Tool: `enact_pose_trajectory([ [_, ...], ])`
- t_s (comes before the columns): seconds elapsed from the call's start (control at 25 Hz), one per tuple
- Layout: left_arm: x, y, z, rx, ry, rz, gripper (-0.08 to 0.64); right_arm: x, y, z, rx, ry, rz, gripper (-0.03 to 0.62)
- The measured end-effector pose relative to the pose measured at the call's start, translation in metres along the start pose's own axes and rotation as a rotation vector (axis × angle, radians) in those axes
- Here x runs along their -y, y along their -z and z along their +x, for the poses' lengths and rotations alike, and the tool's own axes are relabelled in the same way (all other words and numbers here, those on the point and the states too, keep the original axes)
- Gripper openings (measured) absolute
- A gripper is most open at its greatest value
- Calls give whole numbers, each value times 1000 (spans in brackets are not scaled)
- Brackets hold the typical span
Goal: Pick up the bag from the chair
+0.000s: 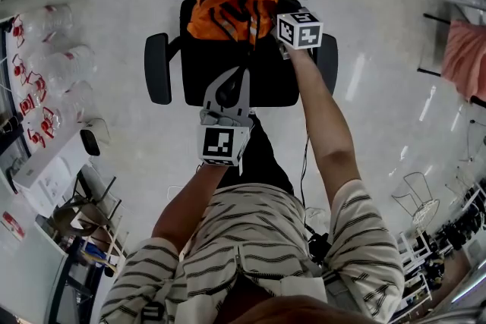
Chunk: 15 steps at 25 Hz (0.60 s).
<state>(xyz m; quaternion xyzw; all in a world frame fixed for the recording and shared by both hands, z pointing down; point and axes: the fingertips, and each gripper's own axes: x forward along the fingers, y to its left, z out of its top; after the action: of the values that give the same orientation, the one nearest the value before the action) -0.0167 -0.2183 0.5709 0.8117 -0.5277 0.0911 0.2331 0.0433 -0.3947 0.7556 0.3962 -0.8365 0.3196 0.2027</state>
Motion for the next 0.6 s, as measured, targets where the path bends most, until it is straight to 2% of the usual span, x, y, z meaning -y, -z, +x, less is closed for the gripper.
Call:
enact_pose_trajectory([
  [0.6,3,-11,-14,29,-20,4,23,-40,-3,-25,65,-56,61,25],
])
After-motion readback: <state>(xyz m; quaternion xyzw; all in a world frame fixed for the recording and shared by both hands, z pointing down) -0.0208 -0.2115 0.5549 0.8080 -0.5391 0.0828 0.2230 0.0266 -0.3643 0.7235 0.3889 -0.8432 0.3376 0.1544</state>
